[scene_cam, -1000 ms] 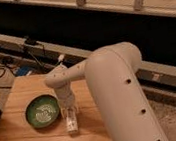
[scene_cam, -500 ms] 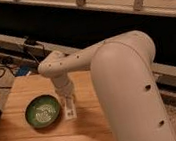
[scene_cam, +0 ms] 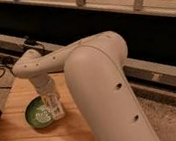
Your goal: Place the bottle in the ceramic bowl
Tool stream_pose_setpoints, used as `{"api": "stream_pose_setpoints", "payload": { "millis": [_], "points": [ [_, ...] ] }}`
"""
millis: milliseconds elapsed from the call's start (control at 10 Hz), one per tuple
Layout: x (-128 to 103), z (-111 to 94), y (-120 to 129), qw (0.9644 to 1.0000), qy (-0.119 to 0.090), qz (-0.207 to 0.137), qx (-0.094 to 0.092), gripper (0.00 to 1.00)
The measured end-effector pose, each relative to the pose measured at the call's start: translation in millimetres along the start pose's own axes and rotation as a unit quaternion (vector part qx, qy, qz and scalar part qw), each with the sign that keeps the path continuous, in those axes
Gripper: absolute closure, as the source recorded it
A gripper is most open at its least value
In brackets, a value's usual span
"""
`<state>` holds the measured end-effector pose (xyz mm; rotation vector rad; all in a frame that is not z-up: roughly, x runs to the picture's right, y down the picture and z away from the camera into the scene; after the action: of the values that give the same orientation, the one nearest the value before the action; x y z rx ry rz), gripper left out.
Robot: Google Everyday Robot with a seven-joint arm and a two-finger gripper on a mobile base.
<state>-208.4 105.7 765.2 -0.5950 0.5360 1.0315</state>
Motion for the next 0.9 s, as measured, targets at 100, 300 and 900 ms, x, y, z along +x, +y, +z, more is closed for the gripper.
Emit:
{"api": "stream_pose_setpoints", "payload": {
  "millis": [100,300,900],
  "points": [
    [4.2,-0.1,15.2,0.9998,0.001,-0.018,0.0,0.97],
    [3.7,-0.4,15.1,0.9998,-0.001,-0.019,0.001,0.93],
    [4.7,0.0,14.1,0.9998,0.0,-0.018,0.0,0.36]
  ]
}}
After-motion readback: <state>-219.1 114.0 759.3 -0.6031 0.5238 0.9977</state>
